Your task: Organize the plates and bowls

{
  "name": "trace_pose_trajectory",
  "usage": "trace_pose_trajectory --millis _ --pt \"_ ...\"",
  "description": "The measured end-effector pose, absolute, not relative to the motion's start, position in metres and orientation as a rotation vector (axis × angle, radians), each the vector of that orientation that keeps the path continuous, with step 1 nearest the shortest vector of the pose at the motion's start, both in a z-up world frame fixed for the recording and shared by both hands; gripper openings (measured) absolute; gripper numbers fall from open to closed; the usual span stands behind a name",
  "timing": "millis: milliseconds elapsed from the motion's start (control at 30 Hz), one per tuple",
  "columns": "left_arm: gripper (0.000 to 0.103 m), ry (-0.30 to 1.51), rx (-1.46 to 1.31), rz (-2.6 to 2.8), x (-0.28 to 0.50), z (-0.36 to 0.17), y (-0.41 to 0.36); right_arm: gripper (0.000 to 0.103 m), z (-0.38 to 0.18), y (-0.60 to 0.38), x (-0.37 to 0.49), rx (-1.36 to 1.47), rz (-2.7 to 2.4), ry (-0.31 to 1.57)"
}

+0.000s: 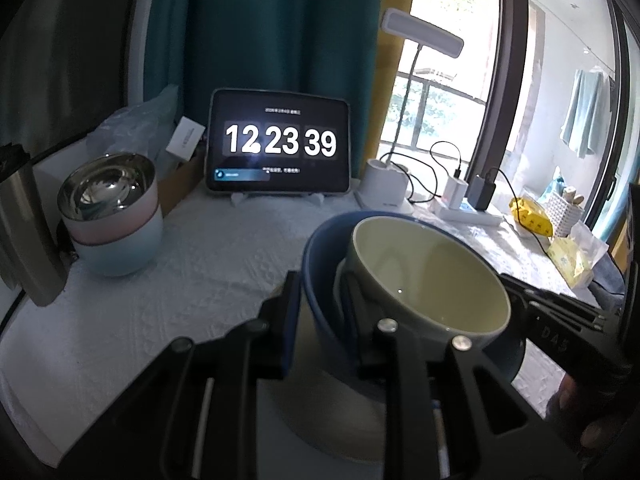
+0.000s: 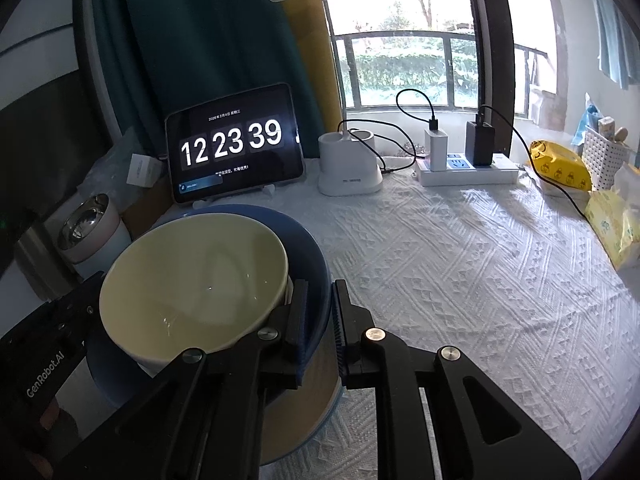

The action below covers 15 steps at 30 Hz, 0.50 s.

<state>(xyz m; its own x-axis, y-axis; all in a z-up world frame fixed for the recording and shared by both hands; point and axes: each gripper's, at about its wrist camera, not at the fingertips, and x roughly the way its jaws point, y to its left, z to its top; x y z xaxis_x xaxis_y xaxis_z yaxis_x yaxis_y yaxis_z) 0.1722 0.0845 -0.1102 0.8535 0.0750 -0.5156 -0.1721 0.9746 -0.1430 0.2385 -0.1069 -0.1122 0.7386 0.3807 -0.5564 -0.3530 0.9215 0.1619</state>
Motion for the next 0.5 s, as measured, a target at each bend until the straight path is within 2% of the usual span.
trace_pose_trajectory --millis 133,300,500 --pt "0.022 0.526 -0.200 0.129 0.170 -0.110 0.085 0.016 -0.112 -0.110 0.239 0.058 0.421 0.628" --pt "0.023 0.517 -0.174 0.141 0.165 -0.109 0.081 0.023 -0.112 -0.112 0.239 0.055 0.417 0.630" --pt "0.030 0.495 -0.163 0.147 0.154 -0.110 0.077 0.033 -0.111 -0.114 0.235 0.045 0.417 0.627"
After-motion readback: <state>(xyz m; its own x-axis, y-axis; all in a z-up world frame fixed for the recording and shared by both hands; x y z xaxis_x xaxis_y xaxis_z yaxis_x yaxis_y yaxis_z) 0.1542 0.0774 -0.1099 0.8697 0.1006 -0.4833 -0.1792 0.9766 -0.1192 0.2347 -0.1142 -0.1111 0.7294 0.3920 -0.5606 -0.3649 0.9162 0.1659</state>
